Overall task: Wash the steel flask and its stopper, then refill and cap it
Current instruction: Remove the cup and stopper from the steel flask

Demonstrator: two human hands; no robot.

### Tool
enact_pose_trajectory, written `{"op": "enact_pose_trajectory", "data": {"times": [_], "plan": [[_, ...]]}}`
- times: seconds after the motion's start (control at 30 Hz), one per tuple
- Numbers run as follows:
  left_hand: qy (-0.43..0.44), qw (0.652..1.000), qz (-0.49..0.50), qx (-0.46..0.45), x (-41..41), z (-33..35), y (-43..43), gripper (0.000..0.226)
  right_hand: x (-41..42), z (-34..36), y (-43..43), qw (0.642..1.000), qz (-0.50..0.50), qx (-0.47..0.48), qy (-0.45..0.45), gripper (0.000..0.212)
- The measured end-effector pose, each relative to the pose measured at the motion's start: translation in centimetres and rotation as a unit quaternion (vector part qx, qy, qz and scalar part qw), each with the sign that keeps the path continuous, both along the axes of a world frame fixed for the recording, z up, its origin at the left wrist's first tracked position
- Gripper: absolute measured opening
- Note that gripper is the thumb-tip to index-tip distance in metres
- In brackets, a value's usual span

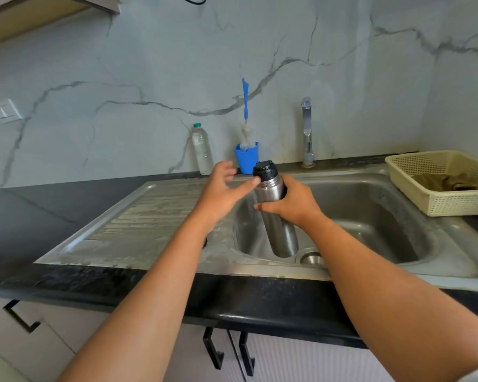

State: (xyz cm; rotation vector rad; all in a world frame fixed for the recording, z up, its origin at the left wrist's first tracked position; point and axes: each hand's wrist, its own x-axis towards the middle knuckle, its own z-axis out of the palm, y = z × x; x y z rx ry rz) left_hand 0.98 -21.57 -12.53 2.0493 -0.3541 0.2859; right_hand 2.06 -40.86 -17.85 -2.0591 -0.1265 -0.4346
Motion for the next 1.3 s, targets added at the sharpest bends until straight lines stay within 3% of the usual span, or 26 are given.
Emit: {"op": "enact_pose_trajectory", "data": {"times": [0.17, 0.3, 0.43, 0.6, 0.77, 0.87, 1.0, 1.13, 1.3], "plan": [[0.036, 0.984, -0.098, -0.142, 3.5, 1.0, -6.1, 0.048, 0.2, 0.5, -0.7, 0.999, 0.021, 0.041, 0.000, 0.058], [0.106, 0.957, -0.171, -0.207, 5.1, 0.3, -7.2, 0.049, 0.1, 1.1, -1.3, 0.994, 0.085, 0.070, 0.014, 0.059], [0.077, 0.965, -0.134, -0.214, 5.8, -0.7, -8.0, 0.035, 0.1, 1.1, -1.2, 0.994, 0.086, 0.059, 0.027, 0.052], [0.050, 0.964, -0.038, -0.258, 5.6, -0.4, -9.3, 0.021, 0.2, 1.1, -0.5, 1.000, -0.002, 0.026, -0.001, 0.055], [0.027, 0.950, 0.042, -0.308, 5.0, -0.8, -10.9, 0.033, 0.1, 1.0, 0.3, 0.994, -0.092, -0.055, -0.030, 0.059], [0.058, 0.959, -0.039, -0.275, 5.0, -1.1, -10.1, 0.037, 0.3, 0.8, -0.5, 0.993, -0.103, -0.055, -0.008, 0.059], [0.097, 0.950, -0.153, -0.253, 6.0, -1.7, -8.4, 0.034, 0.3, 0.4, -1.5, 0.996, -0.090, 0.013, 0.016, 0.057], [0.070, 0.952, -0.076, -0.289, 5.5, -1.7, -8.8, 0.044, 0.4, 0.4, -1.0, 0.996, -0.088, 0.003, 0.008, 0.055], [0.060, 0.939, 0.030, -0.339, 4.9, -1.5, -9.7, 0.058, 0.2, 0.7, -0.2, 0.989, -0.102, -0.103, -0.026, 0.062]]}}
